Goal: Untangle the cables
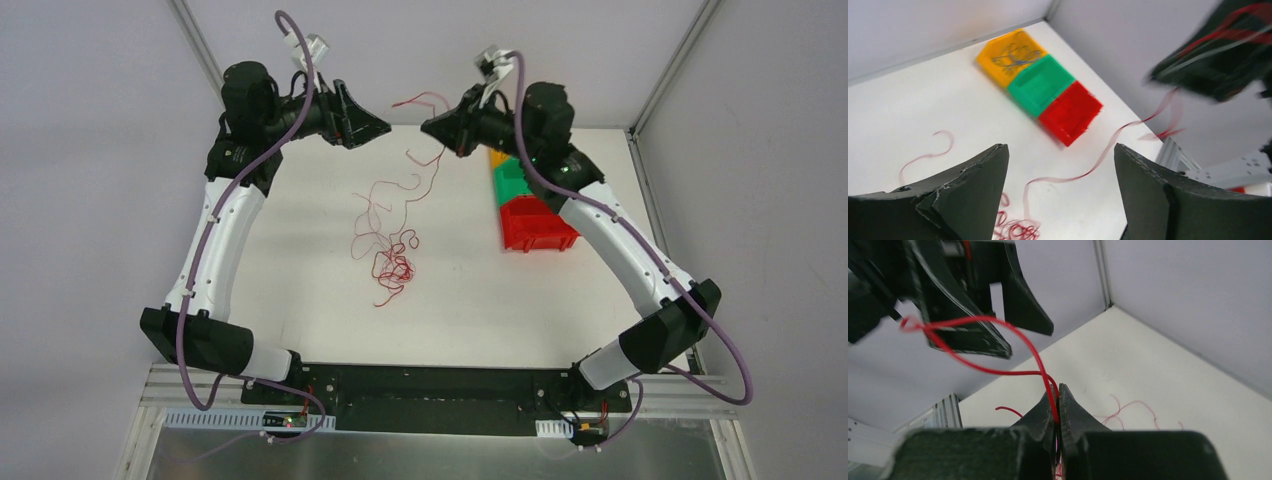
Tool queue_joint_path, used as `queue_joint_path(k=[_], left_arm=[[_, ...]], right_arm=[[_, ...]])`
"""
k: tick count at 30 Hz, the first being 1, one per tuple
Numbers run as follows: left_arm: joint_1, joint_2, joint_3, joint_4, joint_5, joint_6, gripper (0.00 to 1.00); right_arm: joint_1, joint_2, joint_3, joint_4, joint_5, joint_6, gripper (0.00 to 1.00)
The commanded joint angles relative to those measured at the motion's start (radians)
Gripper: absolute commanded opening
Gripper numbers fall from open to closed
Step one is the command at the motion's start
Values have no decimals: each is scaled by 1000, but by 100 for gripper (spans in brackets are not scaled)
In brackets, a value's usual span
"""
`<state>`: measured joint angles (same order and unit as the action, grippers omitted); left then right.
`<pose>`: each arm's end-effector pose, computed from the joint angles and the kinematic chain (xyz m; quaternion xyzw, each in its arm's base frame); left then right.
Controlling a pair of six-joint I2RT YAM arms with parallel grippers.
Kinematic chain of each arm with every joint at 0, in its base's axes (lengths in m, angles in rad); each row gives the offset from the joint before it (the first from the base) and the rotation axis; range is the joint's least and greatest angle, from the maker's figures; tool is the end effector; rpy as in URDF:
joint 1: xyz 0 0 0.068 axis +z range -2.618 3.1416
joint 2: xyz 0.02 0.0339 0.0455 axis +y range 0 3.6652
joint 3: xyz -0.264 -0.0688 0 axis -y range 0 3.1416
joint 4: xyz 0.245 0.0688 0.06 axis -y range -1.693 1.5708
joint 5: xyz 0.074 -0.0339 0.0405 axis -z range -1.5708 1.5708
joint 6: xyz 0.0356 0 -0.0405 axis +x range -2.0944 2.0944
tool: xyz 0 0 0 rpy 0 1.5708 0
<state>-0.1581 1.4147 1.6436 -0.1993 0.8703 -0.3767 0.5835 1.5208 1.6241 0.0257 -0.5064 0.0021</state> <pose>0.2928 -0.0742 0.4912 0.2318 0.6609 -0.4551 0.5499 0.2814 0.2065 0.4756 -0.3634 0.5583 0.3682 0.6486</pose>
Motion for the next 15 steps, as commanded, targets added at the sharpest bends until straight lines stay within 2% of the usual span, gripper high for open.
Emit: queue_joint_path(k=[1,5,9,12,15], left_arm=[[89,-48,-168,162,43,2,81],[55,-53,-323,157,111,217,85],[-18,-25,-402,152,168,275,88],[-89,-40,-506,151,224,361,91],[-112,-52,-595,142,247,453,93]], right_arm=[[-56,-58,178,-21,-56,85,0],[-76,-47,228,-49,-63,127,0],[-79,-40,241,-43,-51,131,0],[-84,-34,255,-42,-45,126,0],[-89,-32,255,-43,-42,117,0]])
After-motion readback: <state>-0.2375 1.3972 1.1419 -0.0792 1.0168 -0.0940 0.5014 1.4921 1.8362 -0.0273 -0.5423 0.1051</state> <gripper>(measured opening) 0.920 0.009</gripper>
